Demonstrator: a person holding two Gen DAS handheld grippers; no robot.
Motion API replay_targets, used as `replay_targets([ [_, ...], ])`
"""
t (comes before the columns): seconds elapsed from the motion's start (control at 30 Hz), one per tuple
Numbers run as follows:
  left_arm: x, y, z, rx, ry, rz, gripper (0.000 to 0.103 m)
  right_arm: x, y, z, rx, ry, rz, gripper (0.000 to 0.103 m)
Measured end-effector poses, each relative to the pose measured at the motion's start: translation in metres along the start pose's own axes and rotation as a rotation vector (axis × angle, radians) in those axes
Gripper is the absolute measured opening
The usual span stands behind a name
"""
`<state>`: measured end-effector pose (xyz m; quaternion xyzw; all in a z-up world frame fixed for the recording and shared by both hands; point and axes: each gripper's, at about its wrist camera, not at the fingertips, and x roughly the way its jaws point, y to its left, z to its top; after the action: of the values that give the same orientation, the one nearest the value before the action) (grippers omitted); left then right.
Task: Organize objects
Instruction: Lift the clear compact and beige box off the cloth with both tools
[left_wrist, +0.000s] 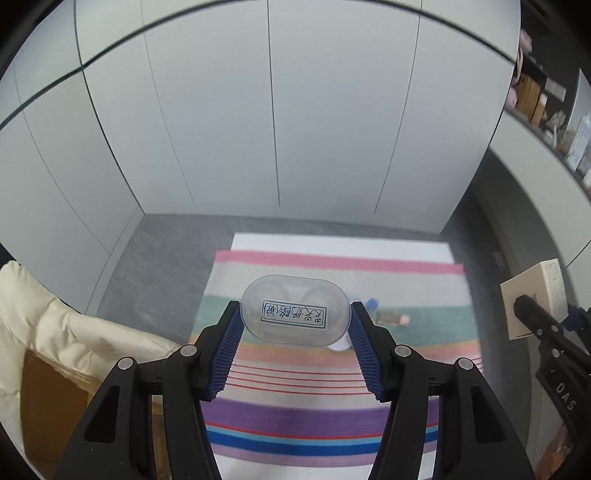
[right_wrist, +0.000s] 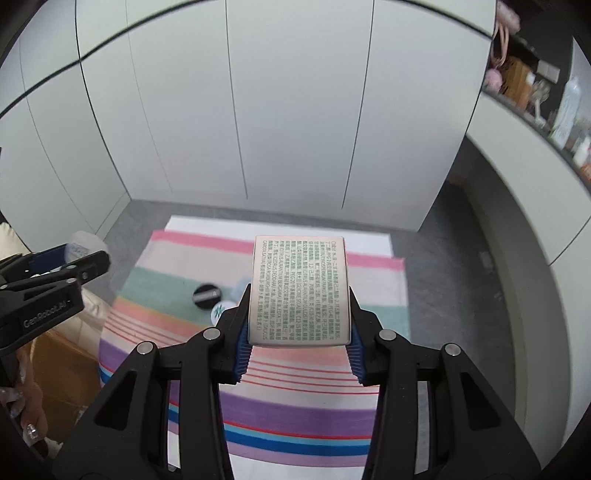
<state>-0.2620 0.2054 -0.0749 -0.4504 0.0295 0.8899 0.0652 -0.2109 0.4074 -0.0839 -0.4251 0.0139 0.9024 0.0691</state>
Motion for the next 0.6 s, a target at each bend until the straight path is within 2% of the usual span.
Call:
replay_targets([
  [0.33,-0.095,0.002,0.028,-0.016,-0.097,-0.024,0.059,-0.092,0.005,0.040,-0.005,-0.105,-0.023,0.044],
  [0.6,-0.135,0.012,0.032,-0.047,-0.123,-0.055,0.059,-0.141,0.022,0.053,-0.042,-0.164,-0.012,0.044],
])
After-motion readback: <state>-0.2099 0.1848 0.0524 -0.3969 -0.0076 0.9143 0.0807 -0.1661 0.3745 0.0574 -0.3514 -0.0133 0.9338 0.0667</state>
